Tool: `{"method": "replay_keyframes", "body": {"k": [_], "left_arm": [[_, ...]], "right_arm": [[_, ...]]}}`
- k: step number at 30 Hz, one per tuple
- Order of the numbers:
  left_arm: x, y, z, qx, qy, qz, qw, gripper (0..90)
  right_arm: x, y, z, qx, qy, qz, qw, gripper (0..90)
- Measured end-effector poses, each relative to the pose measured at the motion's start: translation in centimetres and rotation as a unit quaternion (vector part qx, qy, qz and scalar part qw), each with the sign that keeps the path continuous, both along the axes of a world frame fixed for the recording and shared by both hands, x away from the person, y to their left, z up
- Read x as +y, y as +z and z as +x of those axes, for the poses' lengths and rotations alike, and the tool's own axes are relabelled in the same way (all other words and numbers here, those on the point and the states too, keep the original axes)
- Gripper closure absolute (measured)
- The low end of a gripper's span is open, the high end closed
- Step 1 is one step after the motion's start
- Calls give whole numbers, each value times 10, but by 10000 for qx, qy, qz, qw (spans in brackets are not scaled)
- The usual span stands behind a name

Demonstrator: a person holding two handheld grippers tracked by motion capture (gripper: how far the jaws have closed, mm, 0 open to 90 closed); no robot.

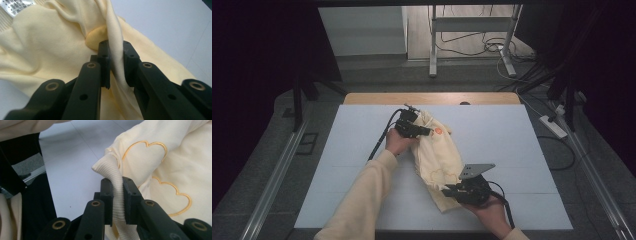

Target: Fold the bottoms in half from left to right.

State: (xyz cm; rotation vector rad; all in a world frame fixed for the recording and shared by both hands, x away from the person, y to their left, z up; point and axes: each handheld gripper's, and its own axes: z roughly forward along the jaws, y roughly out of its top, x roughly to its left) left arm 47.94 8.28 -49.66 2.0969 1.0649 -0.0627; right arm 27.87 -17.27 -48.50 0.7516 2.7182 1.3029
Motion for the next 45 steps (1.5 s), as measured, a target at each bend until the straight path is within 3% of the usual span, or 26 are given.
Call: {"method": "replay_keyframes", "body": {"k": [23, 36, 45], "left_arm": [[-13, -14, 2, 100, -55, -37, 9999, 780], [-13, -14, 2, 121, -78, -106, 9998, 757], [-12, -11, 0, 108, -120, -232, 9996, 675]], "right_arm": [[-12, -4, 0, 75, -90, -65, 9999, 798], [-18, -5, 2, 85, -164, -37, 9998, 795], [-26, -4, 2, 97, -301, -40, 9995, 789]]}}
